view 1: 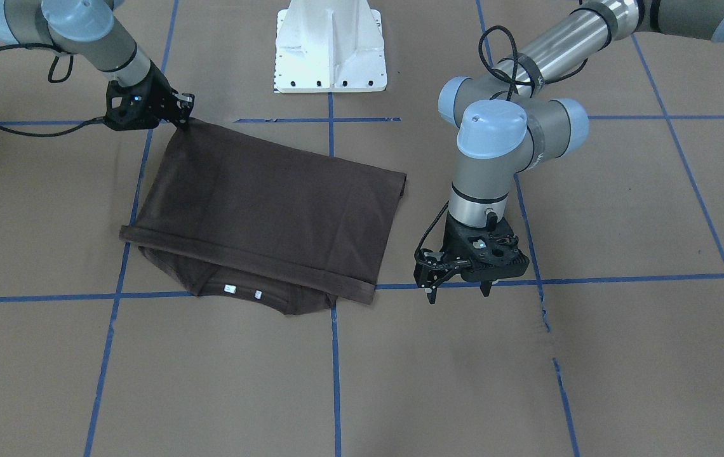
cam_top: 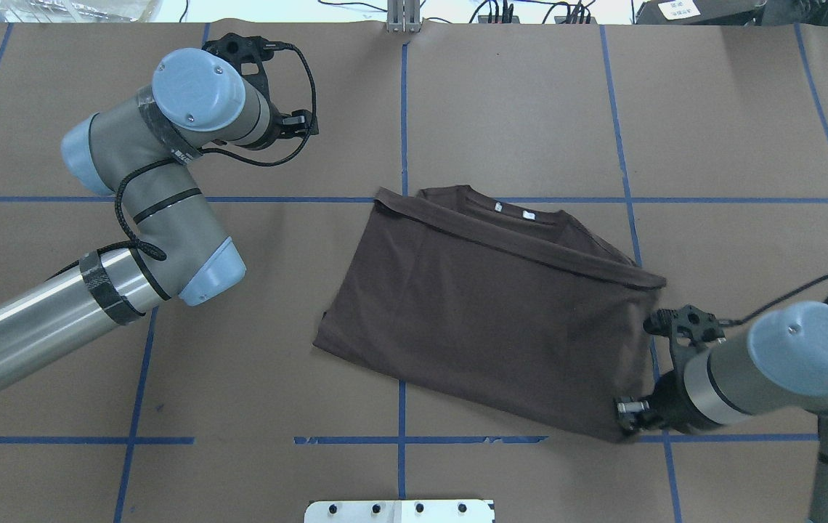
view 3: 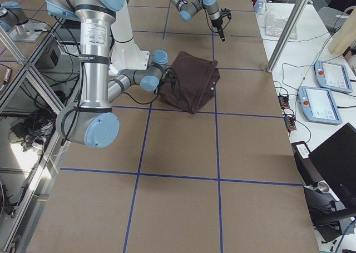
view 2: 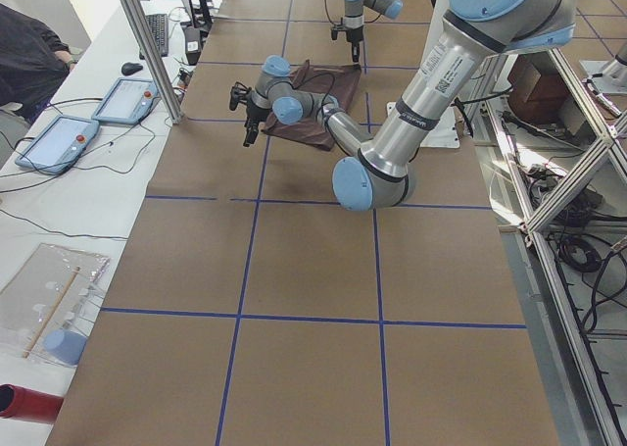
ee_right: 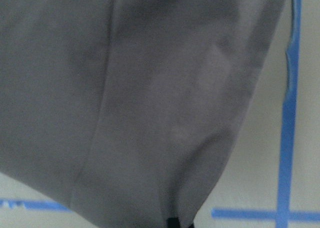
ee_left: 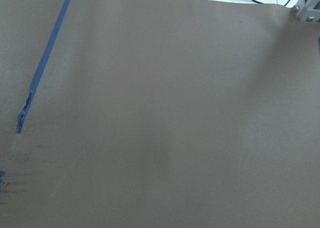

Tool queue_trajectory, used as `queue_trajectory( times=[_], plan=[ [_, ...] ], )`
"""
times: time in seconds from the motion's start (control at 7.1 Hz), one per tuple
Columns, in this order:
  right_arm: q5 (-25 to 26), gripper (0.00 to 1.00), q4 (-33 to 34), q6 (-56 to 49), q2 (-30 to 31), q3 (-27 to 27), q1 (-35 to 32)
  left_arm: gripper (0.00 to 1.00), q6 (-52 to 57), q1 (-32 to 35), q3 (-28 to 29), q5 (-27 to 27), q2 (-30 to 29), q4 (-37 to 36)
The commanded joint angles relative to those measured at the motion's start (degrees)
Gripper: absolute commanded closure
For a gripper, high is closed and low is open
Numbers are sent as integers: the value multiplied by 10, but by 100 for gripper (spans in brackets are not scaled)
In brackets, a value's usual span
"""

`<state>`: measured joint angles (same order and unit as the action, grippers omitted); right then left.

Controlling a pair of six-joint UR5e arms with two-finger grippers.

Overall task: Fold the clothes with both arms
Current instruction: 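Drag the shirt toward the robot with the right gripper while the left arm lowers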

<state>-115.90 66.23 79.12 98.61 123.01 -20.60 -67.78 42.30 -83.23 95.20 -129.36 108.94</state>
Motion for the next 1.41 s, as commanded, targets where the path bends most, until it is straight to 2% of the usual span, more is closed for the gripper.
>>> queue_trajectory(
  times=[0.0, 0.14, 0.42, 0.56, 0.7, 0.85, 0.99, 1.27],
  plan=[
    [-13, 1, -4, 17, 84, 77, 76, 0, -2, -13, -25, 2, 10, 1],
    [-10, 0, -8, 17, 77, 83, 73, 0, -2, -20, -39, 25, 23, 0],
    [-15, 0, -14, 18, 28, 81, -3, 0, -107, -68, -145, 96, 88, -6],
    [-20, 0, -14, 18, 8, 79, -41, 0, -224, -129, -187, 91, 113, -7],
    [-25, 0, -14, 17, -9, 78, -83, 0, -307, -196, -212, 58, 117, -26],
    [-25, 0, -14, 17, -23, 77, -107, 2, -386, -266, -212, 20, 109, -46],
    [-22, 0, -13, 18, -37, 73, -116, 6, -427, -299, -203, 6, 104, -46],
    [-22, 0, -13, 17, -39, 71, -124, 14, -435, -298, -191, -11, 96, -46]
  ],
)
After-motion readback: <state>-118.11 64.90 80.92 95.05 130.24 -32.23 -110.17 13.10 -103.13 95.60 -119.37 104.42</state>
